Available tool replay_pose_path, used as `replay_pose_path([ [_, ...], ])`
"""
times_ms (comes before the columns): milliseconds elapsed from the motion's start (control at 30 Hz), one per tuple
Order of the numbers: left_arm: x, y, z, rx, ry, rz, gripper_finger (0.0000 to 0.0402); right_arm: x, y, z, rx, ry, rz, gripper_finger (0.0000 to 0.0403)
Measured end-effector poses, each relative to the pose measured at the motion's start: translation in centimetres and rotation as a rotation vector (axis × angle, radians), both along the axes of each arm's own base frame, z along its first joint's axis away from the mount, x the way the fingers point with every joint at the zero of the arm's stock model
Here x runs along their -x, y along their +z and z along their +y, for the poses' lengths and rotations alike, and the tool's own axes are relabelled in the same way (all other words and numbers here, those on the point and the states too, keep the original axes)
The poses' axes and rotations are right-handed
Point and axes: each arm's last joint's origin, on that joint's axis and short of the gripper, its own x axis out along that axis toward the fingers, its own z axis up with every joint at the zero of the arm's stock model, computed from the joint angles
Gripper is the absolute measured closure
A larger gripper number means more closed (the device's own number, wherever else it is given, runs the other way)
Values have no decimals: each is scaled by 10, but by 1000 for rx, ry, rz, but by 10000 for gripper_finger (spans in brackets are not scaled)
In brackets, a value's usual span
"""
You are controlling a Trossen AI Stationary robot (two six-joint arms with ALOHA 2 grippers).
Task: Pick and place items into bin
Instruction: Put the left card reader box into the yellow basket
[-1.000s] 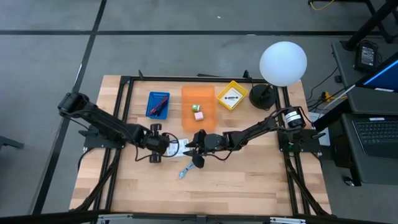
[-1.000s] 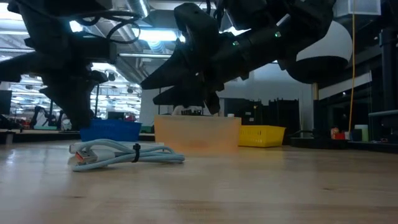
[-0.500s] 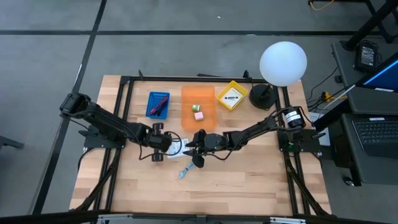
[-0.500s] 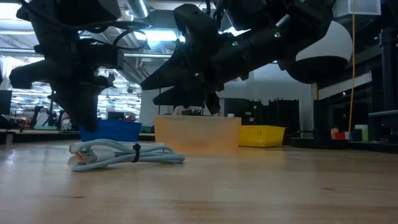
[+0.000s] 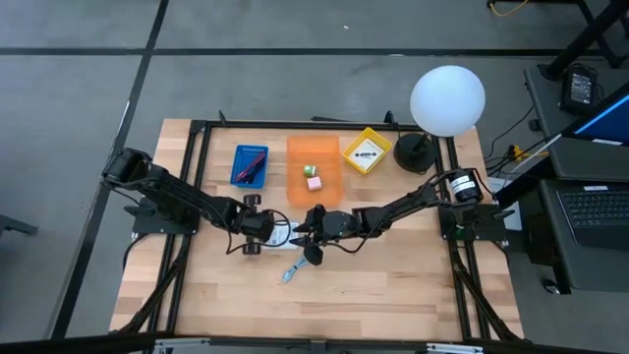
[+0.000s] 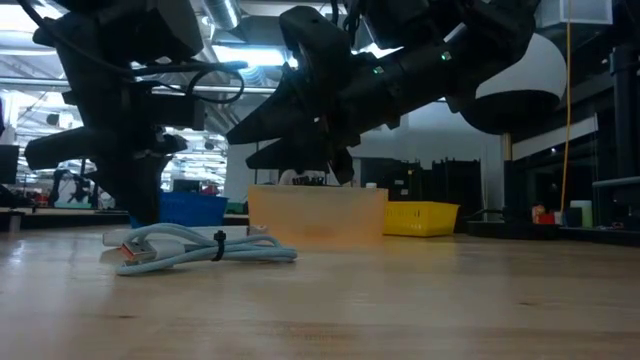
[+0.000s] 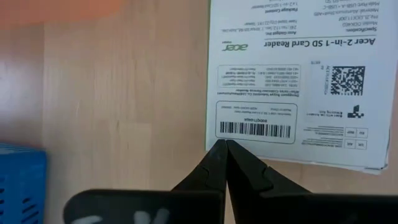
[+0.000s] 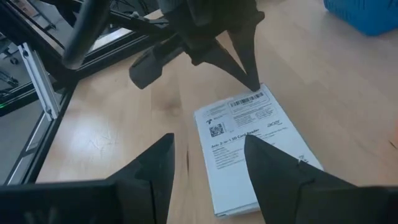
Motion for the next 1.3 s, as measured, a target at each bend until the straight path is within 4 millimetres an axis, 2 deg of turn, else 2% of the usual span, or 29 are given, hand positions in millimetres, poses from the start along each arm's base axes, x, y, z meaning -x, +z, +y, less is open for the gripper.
replay_pose_path([
  [333,0,0,1,13,4,5,400,1,-1,6,-28,4,9,229],
  [600,0,0,1,24,17,7,400,9,-15,4,-177,-99,185,229],
  [1000,0,-1,1,25,17,7,400,11,-18,3,-260,-179,207,229],
  [1300,0,-1,1,25,17,9,400,9,-28,2,-286,-248,211,229],
])
